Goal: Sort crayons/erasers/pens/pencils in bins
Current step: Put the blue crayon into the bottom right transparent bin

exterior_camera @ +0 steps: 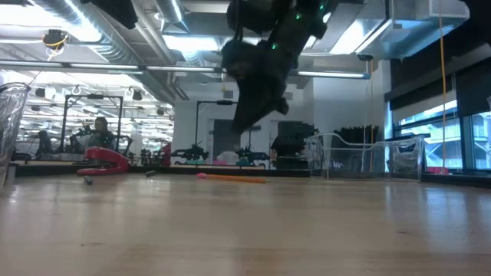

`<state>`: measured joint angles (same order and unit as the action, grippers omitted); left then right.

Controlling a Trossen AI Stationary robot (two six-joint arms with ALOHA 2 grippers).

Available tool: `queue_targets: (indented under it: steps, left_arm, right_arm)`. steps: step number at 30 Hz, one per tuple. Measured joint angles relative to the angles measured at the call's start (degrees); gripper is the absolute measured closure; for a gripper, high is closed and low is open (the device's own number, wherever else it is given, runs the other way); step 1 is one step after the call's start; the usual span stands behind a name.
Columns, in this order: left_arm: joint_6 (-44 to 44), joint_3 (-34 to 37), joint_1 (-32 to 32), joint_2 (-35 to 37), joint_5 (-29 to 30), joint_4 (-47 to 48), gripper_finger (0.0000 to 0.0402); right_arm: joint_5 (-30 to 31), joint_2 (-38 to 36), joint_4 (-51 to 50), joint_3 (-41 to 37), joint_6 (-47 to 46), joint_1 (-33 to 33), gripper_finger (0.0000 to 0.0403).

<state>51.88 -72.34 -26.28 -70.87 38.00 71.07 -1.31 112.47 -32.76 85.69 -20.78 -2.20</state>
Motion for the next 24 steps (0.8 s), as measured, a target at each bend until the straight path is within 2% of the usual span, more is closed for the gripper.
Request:
queue_targets:
  steps: [17, 24]
  left_arm:
    - [0.00, 0.00, 0.00, 0.00, 0.33, 0.00, 0.0300]
    - [0.00, 0.00, 0.00, 0.00, 0.76, -0.04, 0.0300]
  right_arm:
    - [0.40, -11.22, -7.59, 0.02, -0.02, 4.71, 0.0368]
    - [2.75, -16.03, -11.95, 0.04, -1.77, 8.37, 0.0368]
